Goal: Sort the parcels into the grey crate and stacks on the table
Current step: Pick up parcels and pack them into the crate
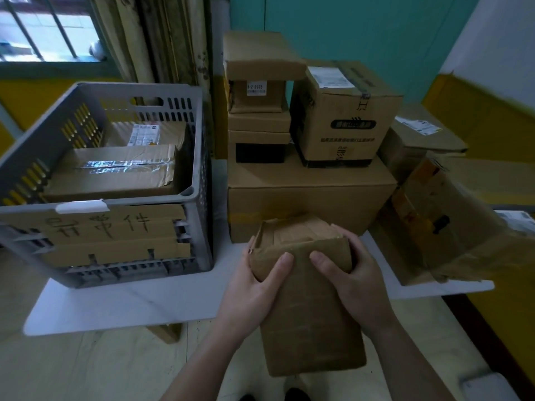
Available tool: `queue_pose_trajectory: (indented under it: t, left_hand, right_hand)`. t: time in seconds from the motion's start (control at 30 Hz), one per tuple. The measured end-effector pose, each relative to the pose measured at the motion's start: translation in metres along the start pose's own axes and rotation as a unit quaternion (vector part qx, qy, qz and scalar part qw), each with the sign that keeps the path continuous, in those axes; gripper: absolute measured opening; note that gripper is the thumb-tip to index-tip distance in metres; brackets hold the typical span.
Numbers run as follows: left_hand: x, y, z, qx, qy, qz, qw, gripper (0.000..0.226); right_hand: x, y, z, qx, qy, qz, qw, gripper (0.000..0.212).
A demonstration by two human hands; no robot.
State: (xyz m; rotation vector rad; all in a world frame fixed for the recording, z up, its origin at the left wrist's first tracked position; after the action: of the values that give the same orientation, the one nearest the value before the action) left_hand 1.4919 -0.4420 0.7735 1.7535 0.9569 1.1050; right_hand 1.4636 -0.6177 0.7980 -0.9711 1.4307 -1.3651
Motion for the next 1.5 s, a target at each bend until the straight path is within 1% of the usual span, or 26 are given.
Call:
queue_pose_trajectory:
  t: [0.03, 0.07, 0.2, 0.4, 0.5, 0.6, 0.7, 0.73, 0.83, 0.9, 0.93, 1.0, 1.07, 1.1, 1.13, 1.2, 1.27, 1.33, 1.37, 1.43, 1.5]
  left_hand:
    - [-0.001, 0.002, 0.002, 0.003, 0.010, 0.005, 1.000, 0.070]
    - [-0.001, 0.004, 0.002, 0.003, 0.014, 0.012, 1.000, 0.064]
    - [-0.001, 0.005, 0.008, 0.008, 0.035, 0.029, 0.999, 0.058]
    - [-0.003, 0.010, 0.009, -0.004, 0.049, 0.030, 0.998, 0.069]
    - [-0.005, 0.009, 0.008, -0.008, 0.055, 0.031, 0.998, 0.077]
    - [-0.006, 0.003, 0.009, 0.000, 0.056, 0.042, 0.998, 0.091]
    - [-0.006, -0.005, 0.009, 0.017, 0.052, 0.050, 0.997, 0.108]
    - [-0.006, -0.007, 0.008, 0.019, 0.052, 0.048, 0.997, 0.108]
    - [-0.005, -0.004, 0.003, 0.013, 0.061, 0.025, 0.998, 0.093]
    - [-0.001, -0.002, -0.001, -0.003, 0.068, -0.015, 0.998, 0.094]
    - [0.002, -0.002, -0.003, -0.017, 0.075, -0.040, 0.996, 0.096]
    - [0.010, -0.002, -0.008, -0.053, 0.087, -0.088, 0.991, 0.091]
    - [0.014, 0.000, -0.011, -0.089, 0.068, -0.112, 0.987, 0.087]
    - [0.014, 0.001, -0.013, -0.103, 0.051, -0.108, 0.987, 0.092]
    - [0.013, 0.002, -0.014, -0.115, 0.032, -0.098, 0.988, 0.097]
    - [0.008, 0.004, -0.016, -0.135, -0.010, -0.063, 0.989, 0.104]
    - [0.000, 0.006, -0.018, -0.151, -0.055, -0.037, 0.986, 0.112]
    - [-0.006, 0.007, -0.018, -0.162, -0.069, -0.020, 0.984, 0.120]
    - [-0.009, 0.009, -0.017, -0.165, -0.058, -0.009, 0.985, 0.122]
    - [-0.010, 0.009, -0.015, -0.154, -0.019, 0.018, 0.988, 0.124]
    - [-0.015, 0.013, -0.011, -0.146, 0.022, 0.036, 0.988, 0.120]
  right_hand:
    - [0.000, 0.000, 0.001, 0.001, 0.008, 0.001, 1.000, 0.056]
    - [0.001, 0.001, 0.001, -0.001, 0.013, 0.003, 1.000, 0.055]
    - [0.002, 0.000, 0.006, -0.011, 0.017, 0.004, 1.000, 0.056]
    - [0.004, 0.001, 0.008, -0.030, 0.020, 0.019, 0.999, 0.053]
    - [0.005, 0.003, 0.007, -0.042, 0.026, 0.006, 0.999, 0.049]
    - [0.006, 0.008, 0.002, -0.073, 0.039, -0.009, 0.997, 0.047]
    - [0.006, 0.008, -0.002, -0.086, 0.036, -0.024, 0.995, 0.041]
    - [0.006, 0.008, -0.002, -0.087, 0.031, -0.028, 0.995, 0.040]
    - [0.006, 0.005, -0.004, -0.083, 0.003, -0.018, 0.996, 0.039]
    - [0.006, -0.001, -0.005, -0.074, -0.025, 0.007, 0.997, 0.040]
    - [0.007, -0.005, -0.006, -0.068, -0.033, 0.030, 0.997, 0.042]
    - [0.014, -0.009, -0.006, -0.061, -0.038, 0.080, 0.994, 0.046]
    - [0.018, -0.009, -0.006, -0.062, -0.045, 0.116, 0.990, 0.049]
    - [0.018, -0.009, -0.007, -0.059, -0.057, 0.120, 0.989, 0.055]
    - [0.018, -0.010, -0.008, -0.054, -0.072, 0.117, 0.989, 0.068]
    - [0.016, -0.012, -0.012, -0.047, -0.126, 0.103, 0.985, 0.103]
    - [0.015, -0.015, -0.015, -0.041, -0.196, 0.065, 0.978, 0.120]
    - [0.015, -0.014, -0.015, -0.042, -0.245, 0.017, 0.968, 0.134]
    - [0.017, -0.013, -0.015, -0.043, -0.252, -0.001, 0.967, 0.138]
    - [0.018, -0.010, -0.011, -0.033, -0.212, -0.031, 0.976, 0.139]
    - [0.022, -0.015, -0.008, -0.004, -0.163, -0.038, 0.986, 0.124]
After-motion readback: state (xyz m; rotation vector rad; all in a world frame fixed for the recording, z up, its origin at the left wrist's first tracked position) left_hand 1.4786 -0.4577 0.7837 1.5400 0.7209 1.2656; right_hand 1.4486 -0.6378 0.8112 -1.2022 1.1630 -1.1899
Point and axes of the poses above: each hand's wrist, its own z-axis towards the middle knuckle, its own x-axis out of the back of the hand, y = z × x, the point moved 6 cm from there along z, towards the middle knuckle, and after that the axes turned 15 degrees about z, right-handed, at the moved point
